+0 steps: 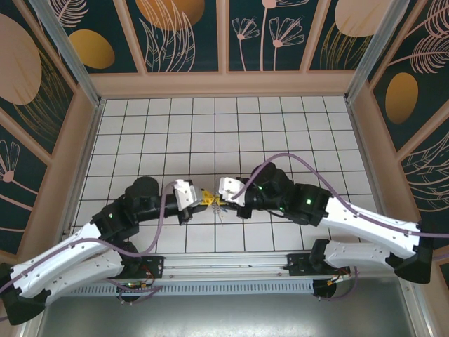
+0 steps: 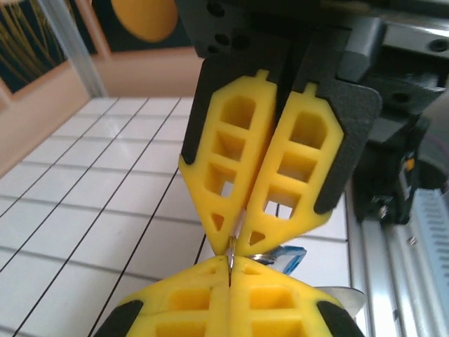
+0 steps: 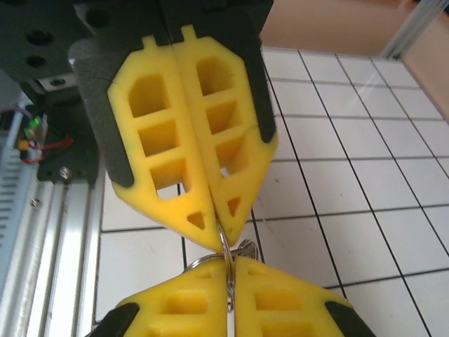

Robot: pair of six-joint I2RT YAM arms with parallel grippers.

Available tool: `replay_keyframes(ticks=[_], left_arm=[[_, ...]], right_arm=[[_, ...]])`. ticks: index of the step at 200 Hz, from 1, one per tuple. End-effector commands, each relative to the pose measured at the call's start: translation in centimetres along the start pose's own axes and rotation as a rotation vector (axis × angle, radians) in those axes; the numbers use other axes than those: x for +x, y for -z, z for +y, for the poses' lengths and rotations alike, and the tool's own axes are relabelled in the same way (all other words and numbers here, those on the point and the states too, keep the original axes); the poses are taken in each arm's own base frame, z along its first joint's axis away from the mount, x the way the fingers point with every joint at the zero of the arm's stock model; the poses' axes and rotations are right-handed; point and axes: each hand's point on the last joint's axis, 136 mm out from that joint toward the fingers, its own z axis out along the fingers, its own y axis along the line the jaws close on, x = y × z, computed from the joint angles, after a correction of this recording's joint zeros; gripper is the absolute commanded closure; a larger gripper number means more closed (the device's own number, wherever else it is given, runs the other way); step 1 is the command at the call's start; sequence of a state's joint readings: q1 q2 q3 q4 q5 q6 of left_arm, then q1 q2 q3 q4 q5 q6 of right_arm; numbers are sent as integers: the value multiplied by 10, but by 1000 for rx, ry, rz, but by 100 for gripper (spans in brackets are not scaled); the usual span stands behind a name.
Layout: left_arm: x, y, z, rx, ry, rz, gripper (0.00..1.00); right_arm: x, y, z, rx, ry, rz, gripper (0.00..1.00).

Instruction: Put the keys on the keyring

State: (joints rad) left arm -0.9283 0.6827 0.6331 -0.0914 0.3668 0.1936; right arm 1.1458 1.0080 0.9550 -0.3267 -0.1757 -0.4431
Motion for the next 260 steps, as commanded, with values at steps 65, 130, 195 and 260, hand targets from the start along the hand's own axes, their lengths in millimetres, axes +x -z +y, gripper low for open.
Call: replay_keyframes(ticks=[65,130,195,260], left_arm=[[-45,17,-28,138,20,-315,100],[-13,3,2,-16,28,-52,96],[21,-8,16,-53,-13,209,97],[-32,5,-15,88,34,-186,100]], right_arm=[[-27,6,13,-77,-28,-195,86],[-20,3,-2,-13,-7,-92,100],[-15,-10,-10,-4,72,71,100],[-23,2,-1,-20,30,-45,92]])
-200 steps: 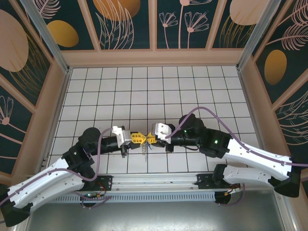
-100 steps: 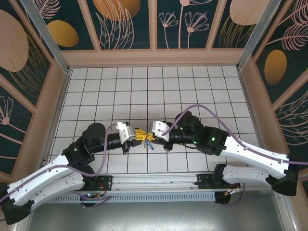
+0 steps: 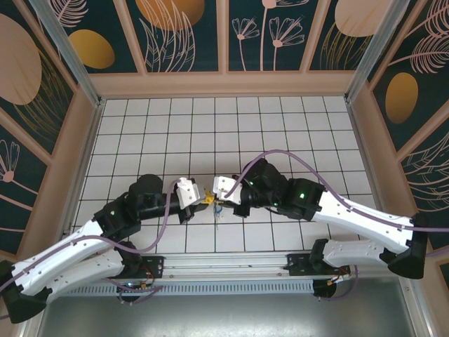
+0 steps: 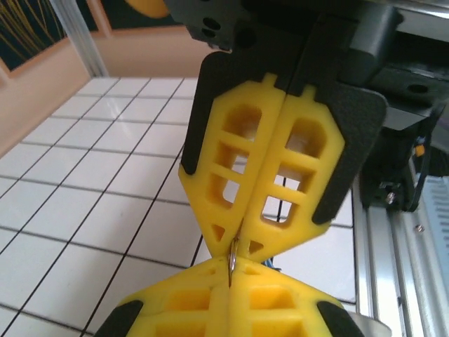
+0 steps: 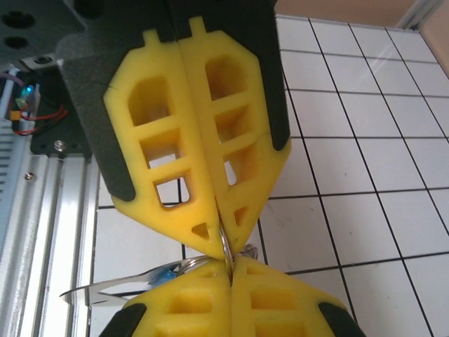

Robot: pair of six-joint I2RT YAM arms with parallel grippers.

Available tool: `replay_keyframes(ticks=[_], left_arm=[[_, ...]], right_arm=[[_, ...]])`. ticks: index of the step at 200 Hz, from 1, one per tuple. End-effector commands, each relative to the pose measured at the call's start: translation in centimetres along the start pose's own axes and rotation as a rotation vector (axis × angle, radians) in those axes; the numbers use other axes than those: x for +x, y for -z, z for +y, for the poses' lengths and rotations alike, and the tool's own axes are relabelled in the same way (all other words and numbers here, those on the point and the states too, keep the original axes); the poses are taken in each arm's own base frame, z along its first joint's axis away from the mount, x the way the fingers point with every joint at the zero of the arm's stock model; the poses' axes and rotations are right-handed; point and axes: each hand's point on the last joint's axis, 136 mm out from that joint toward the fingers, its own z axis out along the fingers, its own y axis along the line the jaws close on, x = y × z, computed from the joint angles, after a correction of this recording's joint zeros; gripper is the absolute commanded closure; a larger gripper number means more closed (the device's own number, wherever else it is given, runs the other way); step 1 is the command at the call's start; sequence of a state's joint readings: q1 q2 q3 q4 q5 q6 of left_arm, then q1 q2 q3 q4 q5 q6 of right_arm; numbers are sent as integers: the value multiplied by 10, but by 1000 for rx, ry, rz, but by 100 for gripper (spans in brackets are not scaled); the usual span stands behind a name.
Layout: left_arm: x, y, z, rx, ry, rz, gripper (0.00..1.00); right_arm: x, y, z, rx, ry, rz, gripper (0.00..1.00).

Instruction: Put the keys on the keyring

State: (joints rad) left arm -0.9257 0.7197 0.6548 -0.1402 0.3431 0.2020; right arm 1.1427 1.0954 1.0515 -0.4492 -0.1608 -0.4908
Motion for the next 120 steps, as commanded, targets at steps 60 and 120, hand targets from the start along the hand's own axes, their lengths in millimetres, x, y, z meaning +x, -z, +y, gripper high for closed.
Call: replay_keyframes(ticks=[60,120], left_arm=[[-68,35,-37,186,32,-457,100],[-35,14,-13,56,38,-195,100]], right_arm=[[-35,20,17,-55,-31,-277,88],[-34,20,4,7,-24,-234,100]])
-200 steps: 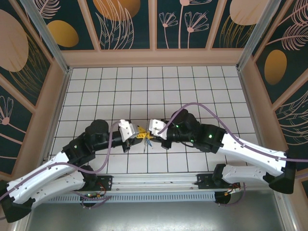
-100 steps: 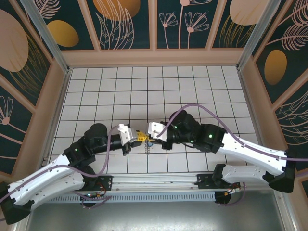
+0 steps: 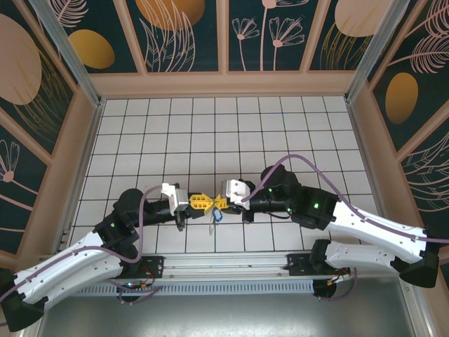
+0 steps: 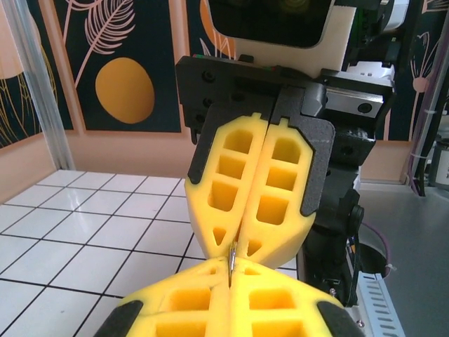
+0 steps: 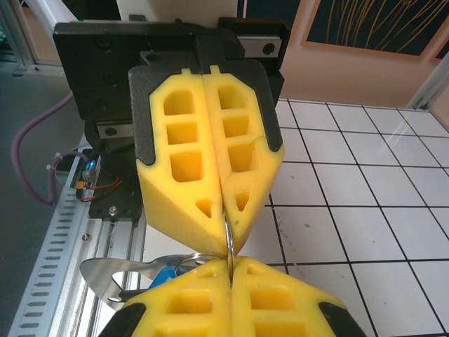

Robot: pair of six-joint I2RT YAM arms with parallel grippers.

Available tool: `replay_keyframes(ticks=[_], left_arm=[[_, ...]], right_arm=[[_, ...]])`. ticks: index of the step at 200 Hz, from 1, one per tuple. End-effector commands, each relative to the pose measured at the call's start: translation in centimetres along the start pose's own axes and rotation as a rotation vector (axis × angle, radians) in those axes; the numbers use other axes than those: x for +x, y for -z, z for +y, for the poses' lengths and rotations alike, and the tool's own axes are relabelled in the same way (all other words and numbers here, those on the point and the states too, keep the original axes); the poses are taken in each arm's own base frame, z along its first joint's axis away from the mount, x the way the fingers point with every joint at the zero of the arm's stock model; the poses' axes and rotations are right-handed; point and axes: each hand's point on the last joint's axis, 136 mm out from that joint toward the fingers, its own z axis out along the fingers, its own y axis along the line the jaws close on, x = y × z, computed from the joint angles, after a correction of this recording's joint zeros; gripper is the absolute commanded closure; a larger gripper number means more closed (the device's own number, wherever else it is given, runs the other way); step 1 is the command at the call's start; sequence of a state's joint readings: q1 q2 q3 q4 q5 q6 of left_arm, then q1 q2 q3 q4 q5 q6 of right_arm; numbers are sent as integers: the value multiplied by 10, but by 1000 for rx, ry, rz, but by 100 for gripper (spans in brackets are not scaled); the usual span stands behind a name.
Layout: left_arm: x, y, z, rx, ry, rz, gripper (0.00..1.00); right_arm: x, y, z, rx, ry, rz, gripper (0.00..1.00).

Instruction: Put the keys on the keyring

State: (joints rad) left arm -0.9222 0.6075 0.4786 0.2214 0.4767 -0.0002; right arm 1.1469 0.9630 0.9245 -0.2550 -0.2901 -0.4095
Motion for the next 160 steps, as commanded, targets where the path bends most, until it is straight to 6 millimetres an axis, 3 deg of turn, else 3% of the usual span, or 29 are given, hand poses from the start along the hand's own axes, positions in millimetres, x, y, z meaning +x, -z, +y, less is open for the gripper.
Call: replay_keyframes(ticks=[1,38,72,78,96,118,138,160], left_arm=[[-6,-2,8,-47,-51,100,100],[25,-3,36,-149,-111,383,96],[36,-4,37,-131,-123,473,94],[34,-4,35,-118,-125,461,100],[26,-6,24,-70,-111,402,100],[2,-5,10,-24,-108,238,100],[-26,1,-4,17,-112,57,100],[-49,9,-20,78,-112,-94,100]], right_arm=[[-8,-3,-15,64,18,-1,100],[6,-18,-22,55,55,151,100],[-1,-21,-21,31,82,172,100],[-1,-22,-21,30,83,176,100],[-5,-21,-20,24,82,160,100],[-15,-13,-15,19,66,91,100],[-22,-3,-12,20,44,10,87],[-29,7,-5,5,20,-86,80]])
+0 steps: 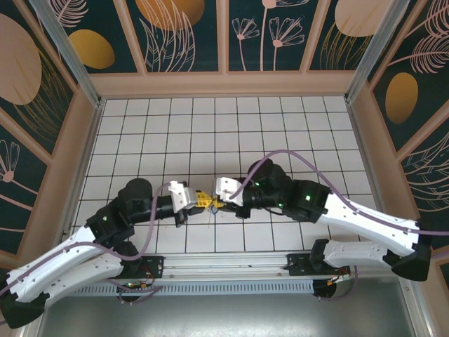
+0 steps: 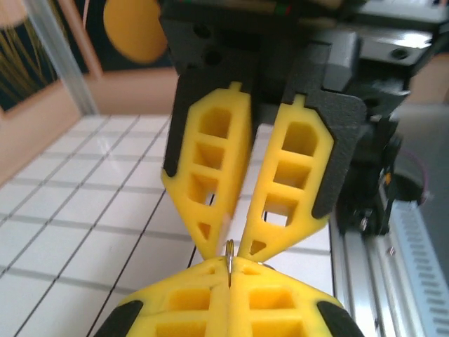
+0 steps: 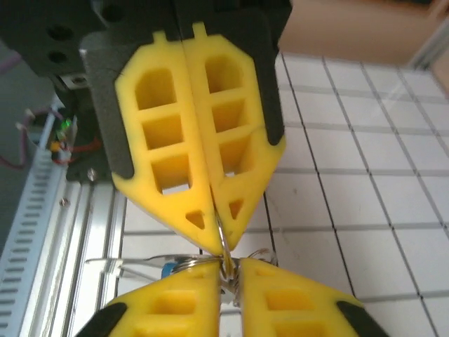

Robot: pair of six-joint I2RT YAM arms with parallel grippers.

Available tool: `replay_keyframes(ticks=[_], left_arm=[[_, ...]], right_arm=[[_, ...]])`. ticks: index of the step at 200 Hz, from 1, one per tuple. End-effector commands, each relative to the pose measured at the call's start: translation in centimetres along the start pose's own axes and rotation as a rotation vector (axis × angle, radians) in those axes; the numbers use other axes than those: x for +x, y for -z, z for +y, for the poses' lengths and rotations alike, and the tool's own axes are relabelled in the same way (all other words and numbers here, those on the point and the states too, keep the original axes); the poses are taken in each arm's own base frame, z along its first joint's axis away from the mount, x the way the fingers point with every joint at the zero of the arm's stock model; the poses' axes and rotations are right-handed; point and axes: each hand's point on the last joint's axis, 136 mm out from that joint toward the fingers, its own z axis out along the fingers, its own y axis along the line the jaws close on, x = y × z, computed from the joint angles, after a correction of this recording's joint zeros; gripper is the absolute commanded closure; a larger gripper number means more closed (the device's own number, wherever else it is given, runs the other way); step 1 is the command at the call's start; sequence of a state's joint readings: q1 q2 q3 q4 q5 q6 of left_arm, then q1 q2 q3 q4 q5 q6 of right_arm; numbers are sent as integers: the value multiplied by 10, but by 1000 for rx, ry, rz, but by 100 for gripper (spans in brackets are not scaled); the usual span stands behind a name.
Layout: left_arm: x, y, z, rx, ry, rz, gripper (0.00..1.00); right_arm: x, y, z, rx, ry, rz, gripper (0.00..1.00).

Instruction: Put the keys on the keyring

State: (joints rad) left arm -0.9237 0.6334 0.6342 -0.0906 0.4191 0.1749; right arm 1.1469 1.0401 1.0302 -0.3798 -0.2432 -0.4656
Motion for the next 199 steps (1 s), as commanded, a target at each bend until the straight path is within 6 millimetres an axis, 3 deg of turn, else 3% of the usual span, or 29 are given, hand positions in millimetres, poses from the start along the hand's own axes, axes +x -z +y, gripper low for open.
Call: replay_keyframes(ticks=[1,30,89,155,199], left_arm=[[-55,15,-22,107,-20,-273,100],[-65,20,-29,154,-16,-340,100],[-54,12,-25,137,7,-318,100],[-50,12,-17,82,0,-294,100],[-51,10,-13,65,-1,-293,100]], right_arm=[[-31,16,3,-8,-13,-192,80],[-31,18,7,-29,-35,-229,80],[-38,27,19,-78,-15,-288,80],[-32,43,11,14,-74,-321,73],[-34,38,15,-18,-80,-346,71]])
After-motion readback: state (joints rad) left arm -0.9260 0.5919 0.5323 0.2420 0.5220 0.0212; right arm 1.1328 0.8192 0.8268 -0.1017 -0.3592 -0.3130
